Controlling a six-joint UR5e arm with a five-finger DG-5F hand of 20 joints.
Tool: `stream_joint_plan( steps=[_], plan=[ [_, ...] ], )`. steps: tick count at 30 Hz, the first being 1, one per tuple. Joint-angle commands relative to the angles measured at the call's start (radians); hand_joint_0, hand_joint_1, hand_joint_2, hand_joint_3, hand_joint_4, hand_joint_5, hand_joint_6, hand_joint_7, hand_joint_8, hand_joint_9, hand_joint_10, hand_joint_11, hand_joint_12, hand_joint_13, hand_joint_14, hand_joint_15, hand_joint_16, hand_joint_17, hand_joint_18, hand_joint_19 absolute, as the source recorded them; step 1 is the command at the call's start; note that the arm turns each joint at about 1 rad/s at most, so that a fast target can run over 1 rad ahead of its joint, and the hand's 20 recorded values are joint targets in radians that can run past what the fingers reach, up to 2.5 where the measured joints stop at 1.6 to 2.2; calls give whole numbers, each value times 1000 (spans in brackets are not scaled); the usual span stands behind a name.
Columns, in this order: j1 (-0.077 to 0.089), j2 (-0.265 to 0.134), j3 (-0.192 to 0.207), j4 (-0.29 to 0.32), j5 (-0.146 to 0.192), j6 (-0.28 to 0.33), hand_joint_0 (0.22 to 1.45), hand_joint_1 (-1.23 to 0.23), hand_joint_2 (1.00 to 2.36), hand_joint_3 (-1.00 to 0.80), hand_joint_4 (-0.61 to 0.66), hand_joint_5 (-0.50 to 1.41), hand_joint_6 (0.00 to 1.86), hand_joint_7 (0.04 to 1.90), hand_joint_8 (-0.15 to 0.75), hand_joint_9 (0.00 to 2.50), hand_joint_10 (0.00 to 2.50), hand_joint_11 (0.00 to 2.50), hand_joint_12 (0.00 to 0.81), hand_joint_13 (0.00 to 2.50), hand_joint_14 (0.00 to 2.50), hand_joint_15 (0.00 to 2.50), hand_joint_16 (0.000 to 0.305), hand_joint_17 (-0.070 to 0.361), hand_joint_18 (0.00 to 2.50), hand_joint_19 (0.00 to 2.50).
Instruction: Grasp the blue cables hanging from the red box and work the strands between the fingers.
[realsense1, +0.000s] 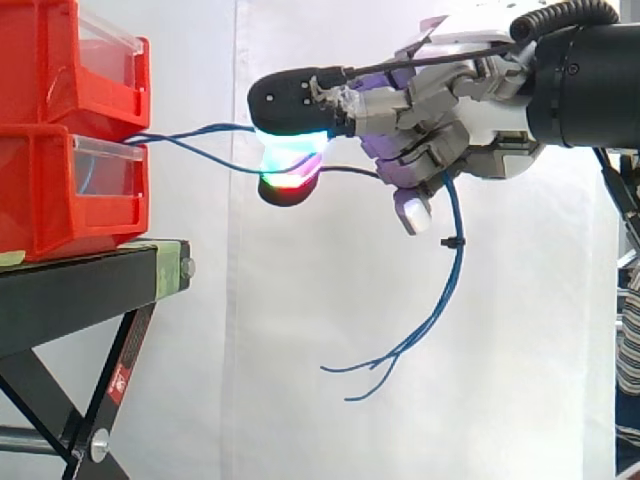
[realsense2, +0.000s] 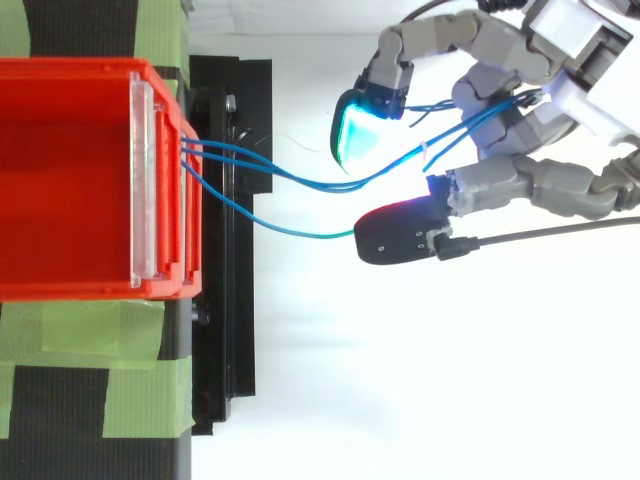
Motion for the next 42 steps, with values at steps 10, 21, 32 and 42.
stream_joint_plan(
  steps=[10, 21, 32, 42],
  plan=[
    [0, 0, 0, 49, 39, 5, 711, -622, 1005, -814, 248, 133, 592, 1200, 532, 1780, 2500, 2500, 684, 1959, 2500, 1706, 243, 182, 2500, 603],
    [0, 0, 0, 58, 51, 5, 791, -701, 1009, -677, 231, 120, 594, 1197, 532, 1780, 2500, 2500, 684, 1959, 2500, 1706, 243, 182, 2500, 603],
    [1, 0, 0, 55, 59, 5, 1026, -731, 1016, -353, 234, 98, 730, 1107, 532, 1780, 2500, 2500, 684, 1959, 2500, 1706, 243, 182, 2500, 603],
    [4, 0, 0, 58, 59, 8, 1113, -644, 1008, -116, 92, 596, 5, 1482, 532, 1780, 2500, 2500, 684, 1959, 2500, 1706, 243, 182, 2500, 603]
  ],
)
